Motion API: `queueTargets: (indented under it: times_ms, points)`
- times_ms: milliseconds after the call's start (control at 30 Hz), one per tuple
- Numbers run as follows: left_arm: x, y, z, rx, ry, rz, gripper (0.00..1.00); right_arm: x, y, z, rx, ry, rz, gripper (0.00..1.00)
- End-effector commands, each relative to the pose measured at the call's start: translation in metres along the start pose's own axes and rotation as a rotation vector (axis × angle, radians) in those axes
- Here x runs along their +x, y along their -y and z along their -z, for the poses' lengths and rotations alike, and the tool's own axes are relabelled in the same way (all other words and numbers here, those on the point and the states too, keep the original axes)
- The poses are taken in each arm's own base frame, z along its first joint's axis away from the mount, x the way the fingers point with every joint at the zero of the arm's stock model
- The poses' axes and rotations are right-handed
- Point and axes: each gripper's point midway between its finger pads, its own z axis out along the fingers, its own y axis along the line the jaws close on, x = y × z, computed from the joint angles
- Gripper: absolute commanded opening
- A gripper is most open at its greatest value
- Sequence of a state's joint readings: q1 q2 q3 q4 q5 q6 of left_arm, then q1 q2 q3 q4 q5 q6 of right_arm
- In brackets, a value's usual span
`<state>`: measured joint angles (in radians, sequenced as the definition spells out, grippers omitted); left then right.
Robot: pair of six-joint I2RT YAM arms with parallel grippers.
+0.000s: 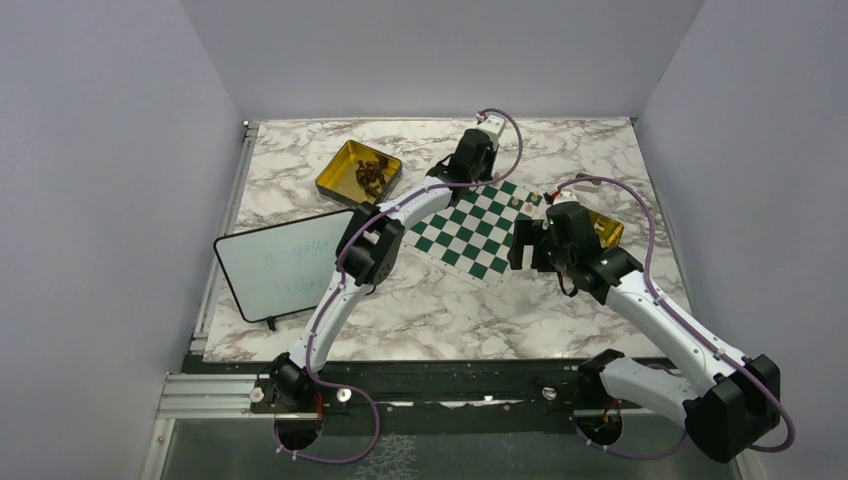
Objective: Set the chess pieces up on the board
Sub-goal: Place the chess piece on the chessboard.
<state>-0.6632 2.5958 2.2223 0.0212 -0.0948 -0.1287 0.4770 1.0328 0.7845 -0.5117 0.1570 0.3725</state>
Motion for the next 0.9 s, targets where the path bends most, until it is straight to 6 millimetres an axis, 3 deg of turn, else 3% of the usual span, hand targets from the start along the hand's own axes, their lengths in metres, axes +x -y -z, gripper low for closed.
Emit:
queueTargets:
  times_ms: [0,533,867]
  points:
    - [-0.003,-0.003,-0.003,-0.010,0.024,-0.012,0.00,-0.013,-0.001,0.006,0.006,0.039,0.008,1.00]
    - [0.008,-0.005,-0.005,-0.012,0.001,-0.033,0.00,-0.013,-0.001,0.006,0.005,0.036,0.005,1.00]
    - [0.010,-0.005,-0.005,-0.013,-0.002,-0.032,0.10,-0.013,-0.001,0.007,0.006,0.037,0.004,1.00]
